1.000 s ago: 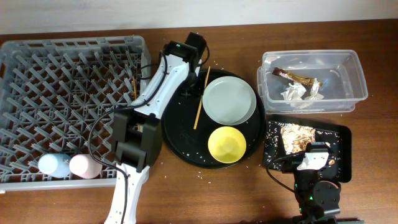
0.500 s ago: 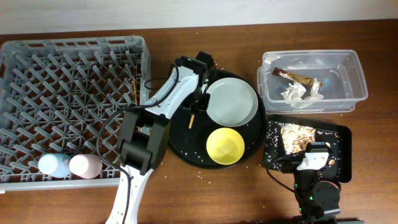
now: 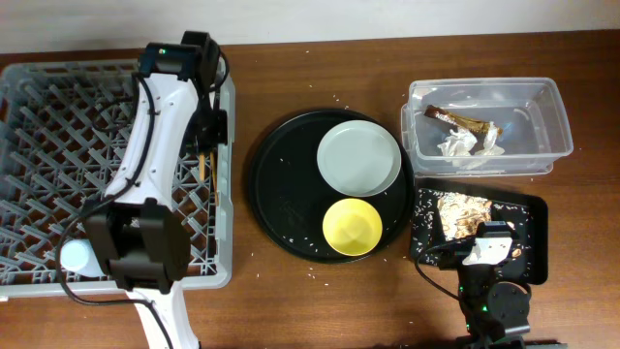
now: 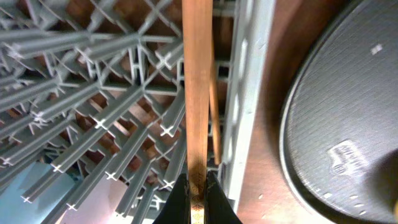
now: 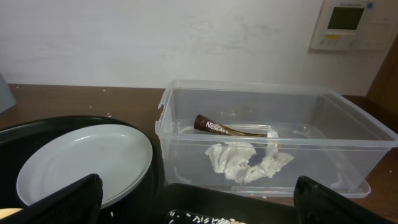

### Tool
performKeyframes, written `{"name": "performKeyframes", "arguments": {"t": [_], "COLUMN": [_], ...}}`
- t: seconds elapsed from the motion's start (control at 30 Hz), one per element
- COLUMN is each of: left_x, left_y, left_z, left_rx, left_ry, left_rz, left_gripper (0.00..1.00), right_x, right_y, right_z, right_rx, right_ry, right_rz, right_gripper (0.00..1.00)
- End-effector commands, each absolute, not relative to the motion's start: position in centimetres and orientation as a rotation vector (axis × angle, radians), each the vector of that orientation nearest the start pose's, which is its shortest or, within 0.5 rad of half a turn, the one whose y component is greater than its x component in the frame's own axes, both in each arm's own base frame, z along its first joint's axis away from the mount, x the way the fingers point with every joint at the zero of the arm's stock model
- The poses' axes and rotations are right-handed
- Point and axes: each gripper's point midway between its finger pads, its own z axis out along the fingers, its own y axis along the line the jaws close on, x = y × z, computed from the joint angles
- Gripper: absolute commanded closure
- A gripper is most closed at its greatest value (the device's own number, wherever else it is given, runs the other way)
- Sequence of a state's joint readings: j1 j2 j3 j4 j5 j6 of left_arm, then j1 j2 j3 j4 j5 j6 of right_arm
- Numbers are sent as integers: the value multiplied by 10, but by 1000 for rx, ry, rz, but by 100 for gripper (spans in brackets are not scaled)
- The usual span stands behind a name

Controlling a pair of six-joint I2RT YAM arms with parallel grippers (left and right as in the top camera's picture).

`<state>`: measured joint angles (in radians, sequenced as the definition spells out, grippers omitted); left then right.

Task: Sort waste into correct bins and load items into the dishwasher rack
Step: 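Grasp the second chopstick with left gripper and place it in the rack, then grasp the yellow bowl with left gripper and set it in the rack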

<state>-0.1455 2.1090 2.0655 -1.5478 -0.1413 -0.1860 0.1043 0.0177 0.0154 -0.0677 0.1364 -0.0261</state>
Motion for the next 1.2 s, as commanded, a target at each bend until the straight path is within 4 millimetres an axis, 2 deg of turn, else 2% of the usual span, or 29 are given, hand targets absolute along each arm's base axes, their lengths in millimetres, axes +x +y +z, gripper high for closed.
{"name": "performKeyframes", "arguments": {"t": [0.0,0.03,0.07,0.1,0.13,0.17,0.23,0.3,0.37,0.4,0.43,0.53,0.6,0.7,1.03,1.1,1.17], "left_x": [385,387,389,390,391,396,396,387,368,352,336,296,270,252,253,273,274], "left_y": [-29,-29,-31,-34,-39,-42,-45,-43,-41,-39,-37,-26,-21,-20,-20,-28,-30], "left_z": [118,117,118,120,127,148,182,225,285,313,328,356,363,368,368,383,384], "left_rx": [15,-33,-50,-52,-54,-58,-61,-87,-122,-124,-123,-133,-135,-132,-133,-127,-124], "left_ry": [3210,3198,3187,3185,3173,3109,3018,2899,2719,2645,2612,2551,2552,2549,2550,2447,2447], "left_rz": [270,267,243,212,165,129,73,41,-11,-33,-39,-17,-9,-19,-20,-81,-92], "left_gripper": [100,91,74,66,25,1,1,1,1,1,1,1,1,1,1,1,1], "right_x": [246,246,246,246,246,246,246,246,246,246,246,246,246,246,246,246,246], "right_y": [1,1,1,1,1,1,1,1,1,1,1,1,1,1,1,1,1], "right_z": [157,157,157,157,157,157,157,157,157,157,157,157,157,157,157,157,157], "right_rx": [7,7,7,7,7,7,7,7,7,7,7,7,7,7,7,7,7], "right_ry": [1647,1647,1647,1647,1647,1647,1647,1647,1647,1647,1647,1647,1647,1647,1647,1647,1647], "right_rz": [-51,-51,-51,-51,-51,-51,-51,-51,-51,-51,-51,-51,-51,-51,-51,-51,-51], "right_gripper": [2,2,2,1,2,2,2,2,2,2,1,2,1,2,2,2,2]}}
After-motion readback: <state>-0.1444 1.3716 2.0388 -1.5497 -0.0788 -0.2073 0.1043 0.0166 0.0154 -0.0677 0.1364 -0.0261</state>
